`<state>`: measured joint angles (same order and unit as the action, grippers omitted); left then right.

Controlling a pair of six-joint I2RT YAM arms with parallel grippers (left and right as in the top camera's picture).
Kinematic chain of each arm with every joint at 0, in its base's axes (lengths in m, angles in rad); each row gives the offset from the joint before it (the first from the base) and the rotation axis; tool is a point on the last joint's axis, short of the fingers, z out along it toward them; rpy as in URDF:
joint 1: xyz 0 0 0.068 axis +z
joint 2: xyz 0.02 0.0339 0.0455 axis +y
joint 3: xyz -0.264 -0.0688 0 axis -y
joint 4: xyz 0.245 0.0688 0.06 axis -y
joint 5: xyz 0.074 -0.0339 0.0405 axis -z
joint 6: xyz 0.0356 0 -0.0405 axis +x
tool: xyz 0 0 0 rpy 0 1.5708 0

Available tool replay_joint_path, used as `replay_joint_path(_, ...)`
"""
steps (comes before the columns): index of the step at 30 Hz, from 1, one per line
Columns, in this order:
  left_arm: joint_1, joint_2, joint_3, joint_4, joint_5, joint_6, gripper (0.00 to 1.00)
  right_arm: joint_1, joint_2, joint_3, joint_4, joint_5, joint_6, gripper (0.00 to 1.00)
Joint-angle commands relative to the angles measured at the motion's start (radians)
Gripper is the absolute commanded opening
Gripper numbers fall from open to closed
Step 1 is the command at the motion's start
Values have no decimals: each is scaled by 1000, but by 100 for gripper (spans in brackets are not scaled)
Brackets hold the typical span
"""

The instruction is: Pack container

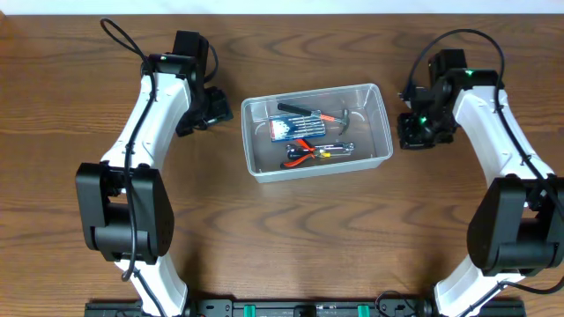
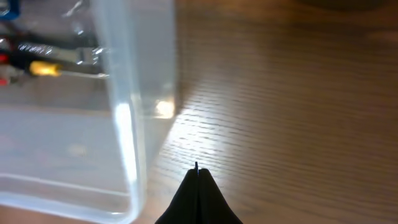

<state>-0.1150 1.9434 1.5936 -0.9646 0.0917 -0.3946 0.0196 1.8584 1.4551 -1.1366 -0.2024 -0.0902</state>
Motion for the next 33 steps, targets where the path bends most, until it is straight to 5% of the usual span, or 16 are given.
replay_joint_path(1,-2,19,-4,6,59,39,77,23,3,-4,-3,-27,-50,1)
replay_joint_path(33,-2,88,-4,14,155,104,76,28,3,-4,-46,-146,-151,3)
